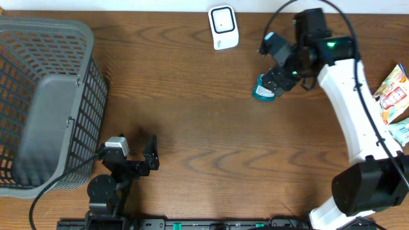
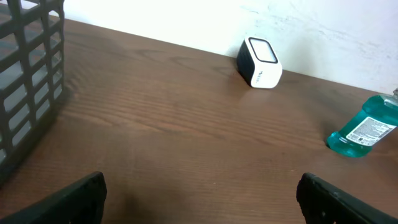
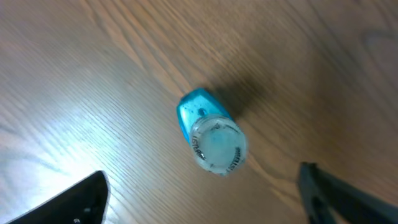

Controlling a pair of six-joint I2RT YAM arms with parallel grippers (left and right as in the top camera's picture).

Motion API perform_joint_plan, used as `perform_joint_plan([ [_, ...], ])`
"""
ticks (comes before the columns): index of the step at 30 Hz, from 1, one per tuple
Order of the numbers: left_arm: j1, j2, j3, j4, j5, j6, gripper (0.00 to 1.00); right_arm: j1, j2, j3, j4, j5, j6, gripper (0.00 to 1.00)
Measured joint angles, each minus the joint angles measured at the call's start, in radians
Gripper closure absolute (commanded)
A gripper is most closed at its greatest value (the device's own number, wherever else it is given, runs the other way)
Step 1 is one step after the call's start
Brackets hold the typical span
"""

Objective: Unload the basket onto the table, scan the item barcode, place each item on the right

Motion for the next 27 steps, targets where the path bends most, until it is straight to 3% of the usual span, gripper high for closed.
perform_joint_plan([
  [5, 0.000, 0.000, 0.000, 0.000, 0.000, 0.000, 0.02, -0.134, 0.000, -0.045, 0.026, -0.188, -0.026, 0.01],
  [10, 0.000, 0.000, 0.000, 0.000, 0.000, 0.000, 0.02, -0.143, 0.001, -0.172, 0.123, -0.267, -0.060, 0.01],
  [22, 0.000, 0.000, 0.000, 0.000, 0.000, 0.000, 0.02, -0.131, 0.006, -0.295, 0.361, -0.292, -0.078, 0.02],
  [27, 0.000, 0.000, 0.000, 0.000, 0.000, 0.000, 0.02, -0.131, 0.058, -0.309, 0.408, -0.303, -0.079, 0.09],
])
